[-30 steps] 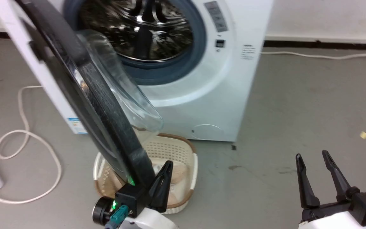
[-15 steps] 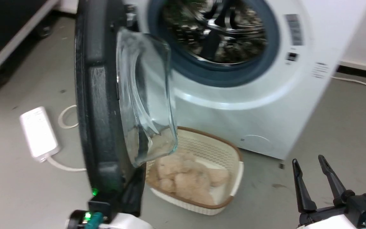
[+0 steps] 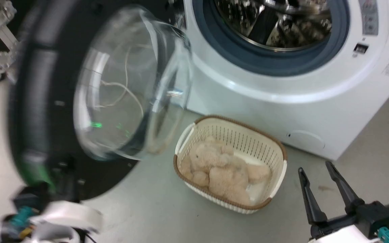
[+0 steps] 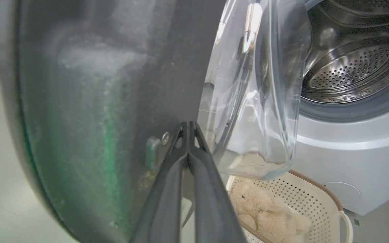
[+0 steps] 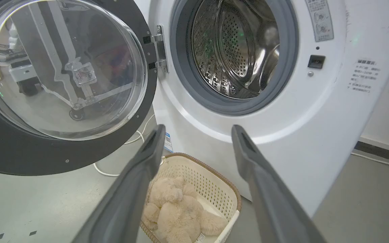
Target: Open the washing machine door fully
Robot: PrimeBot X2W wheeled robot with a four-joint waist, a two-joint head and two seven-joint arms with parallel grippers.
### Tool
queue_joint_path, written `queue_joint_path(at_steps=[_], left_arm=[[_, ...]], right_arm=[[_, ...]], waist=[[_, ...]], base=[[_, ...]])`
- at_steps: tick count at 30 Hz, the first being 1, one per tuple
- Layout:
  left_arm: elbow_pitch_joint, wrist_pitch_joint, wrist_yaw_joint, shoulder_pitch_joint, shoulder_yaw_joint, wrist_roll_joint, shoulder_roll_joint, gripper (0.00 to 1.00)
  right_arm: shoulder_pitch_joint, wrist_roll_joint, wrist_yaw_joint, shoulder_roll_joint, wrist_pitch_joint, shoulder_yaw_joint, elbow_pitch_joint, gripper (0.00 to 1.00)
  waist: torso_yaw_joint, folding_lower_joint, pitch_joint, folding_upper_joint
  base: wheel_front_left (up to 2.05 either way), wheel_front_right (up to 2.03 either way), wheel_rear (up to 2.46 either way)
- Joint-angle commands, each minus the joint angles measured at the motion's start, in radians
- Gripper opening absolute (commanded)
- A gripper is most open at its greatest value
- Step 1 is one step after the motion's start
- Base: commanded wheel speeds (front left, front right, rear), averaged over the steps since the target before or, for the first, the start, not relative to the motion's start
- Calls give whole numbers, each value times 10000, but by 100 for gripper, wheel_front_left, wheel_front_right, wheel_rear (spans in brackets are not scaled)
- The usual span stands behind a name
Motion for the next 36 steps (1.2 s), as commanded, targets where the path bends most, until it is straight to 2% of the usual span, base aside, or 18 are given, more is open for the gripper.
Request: queue_joint_path(at_steps=[1, 6, 12, 16, 20, 25, 29, 33, 36], left_arm=[[112, -16, 52, -305, 266, -162, 168, 0], [938, 47, -80, -939, 1302, -769, 902, 0], [2415, -175, -393, -1971, 2319, -1133, 2141, 0], [3588, -353, -650, -2676, 2711, -1311, 2827, 0], [4489, -673, -792, -3313, 2998, -1484, 3209, 0], [5210, -1059, -1025, -3695, 3010, -1444, 3424, 0], [5337, -1327, -1111, -3758, 2882, -1177, 3370, 0], [4639, -1446, -1241, -3657, 2779, -860, 3034, 0], [3378, -1458, -1308, -3370, 2769, -479, 2599, 0]], right_arm=[[-196, -99, 8, 26, -43, 34, -7, 100], [-475, -343, 8, 26, -43, -11, -43, 100], [-692, -603, 8, -76, -3, -188, -159, 100], [-782, -647, 8, -184, 47, -235, -266, 100], [-791, -659, 8, -249, 71, -410, -422, 100], [-772, -679, 8, -261, 71, -599, -459, 100], [-783, -642, 8, -206, 53, -617, -417, 100], [-774, -623, 8, -150, 18, -681, -346, 100], [-763, -601, 8, -102, -7, -697, -325, 100]], waist=[[-38, -1, 363, 0], [-287, -1, 989, 0], [-556, -1, 1659, 0], [-697, -1, 1993, 0], [-816, -1, 2171, 0], [-937, -1, 2110, 0], [-1033, -1, 1820, 0], [-1183, -1, 1367, 0], [-1436, -1, 950, 0]], base=[[0, 0, 0], [0, 0, 0], [0, 0, 0], [0, 0, 0], [0, 0, 0], [0, 0, 0], [0, 0, 0], [0, 0, 0], [0, 0, 0]])
